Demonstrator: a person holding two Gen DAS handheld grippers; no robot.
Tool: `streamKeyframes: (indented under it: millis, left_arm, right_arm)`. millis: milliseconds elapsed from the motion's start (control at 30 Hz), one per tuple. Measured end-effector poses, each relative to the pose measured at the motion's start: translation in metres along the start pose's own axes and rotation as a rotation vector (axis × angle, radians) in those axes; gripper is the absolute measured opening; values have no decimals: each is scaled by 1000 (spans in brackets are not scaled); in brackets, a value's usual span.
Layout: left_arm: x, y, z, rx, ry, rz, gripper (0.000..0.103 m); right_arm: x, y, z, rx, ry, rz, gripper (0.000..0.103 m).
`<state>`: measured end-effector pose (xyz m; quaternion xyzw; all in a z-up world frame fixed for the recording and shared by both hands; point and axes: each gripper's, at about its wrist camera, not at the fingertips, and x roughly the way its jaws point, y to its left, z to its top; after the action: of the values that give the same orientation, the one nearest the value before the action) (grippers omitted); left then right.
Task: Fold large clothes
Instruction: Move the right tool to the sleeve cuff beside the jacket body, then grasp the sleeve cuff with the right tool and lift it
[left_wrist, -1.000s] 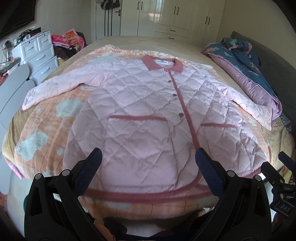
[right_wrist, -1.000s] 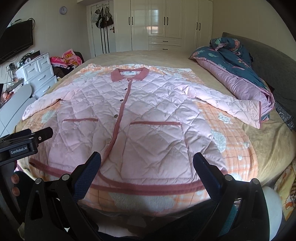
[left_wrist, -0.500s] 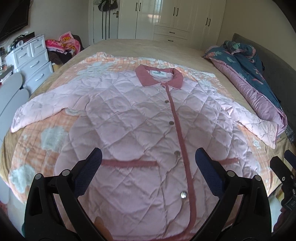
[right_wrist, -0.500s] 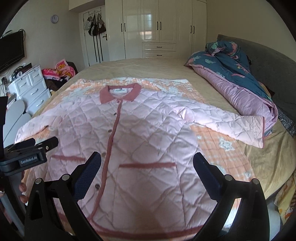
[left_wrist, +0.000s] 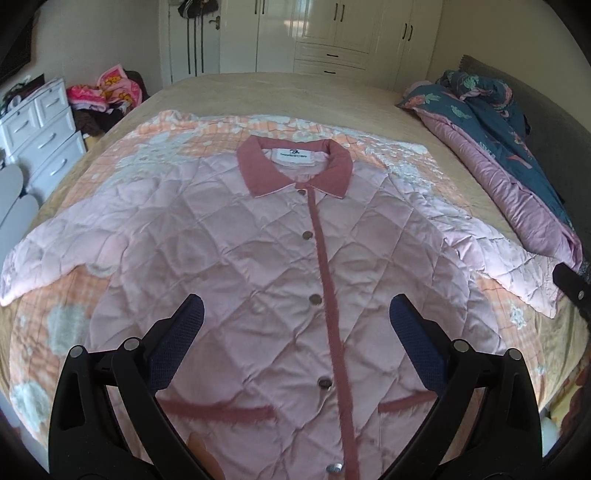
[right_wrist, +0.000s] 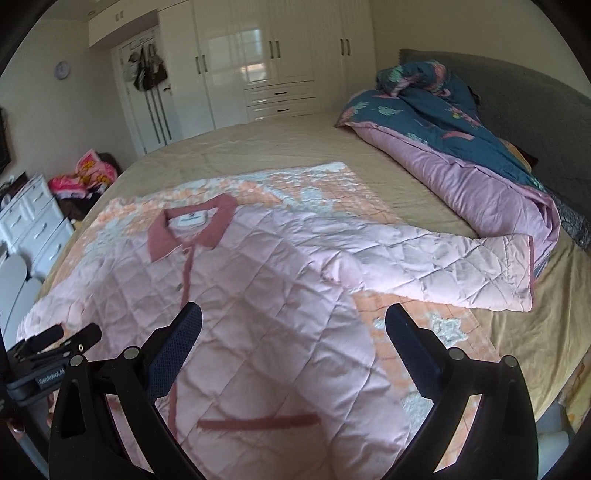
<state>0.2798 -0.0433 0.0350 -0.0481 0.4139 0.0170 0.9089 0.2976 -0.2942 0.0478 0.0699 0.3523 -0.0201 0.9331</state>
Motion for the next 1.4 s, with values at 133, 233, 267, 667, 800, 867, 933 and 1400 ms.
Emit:
streamKeyframes:
  millis: [133, 233, 267, 667, 800, 867, 933, 1400]
  left_arm:
    - [23, -22, 16, 33, 10, 18, 94]
    - [39, -36, 25, 45, 21, 9, 94]
    - [44, -40, 27, 47, 23, 3, 94]
    - [111, -91, 44, 78, 76, -21, 94]
    - [127, -110, 51, 85, 69, -7, 94]
    - [132, -119, 54, 86, 71, -5, 94]
    - [138, -127, 56, 80, 79, -5, 94]
    - [159, -161, 63, 44, 150, 37, 94]
  right_arm:
    - [23, -32, 13, 73, 8, -36, 99]
    - [44, -61, 21, 153, 20, -66, 99]
    - [51, -72, 23, 176, 23, -79, 99]
    - [107, -178, -1, 471, 81, -243, 99]
    - [108, -214, -10, 621, 73, -276, 99]
    - [108, -230, -12, 672, 66, -304, 99]
    - [110, -246, -15, 721, 60, -317, 99]
    - [173, -330, -41, 979, 138, -334, 99]
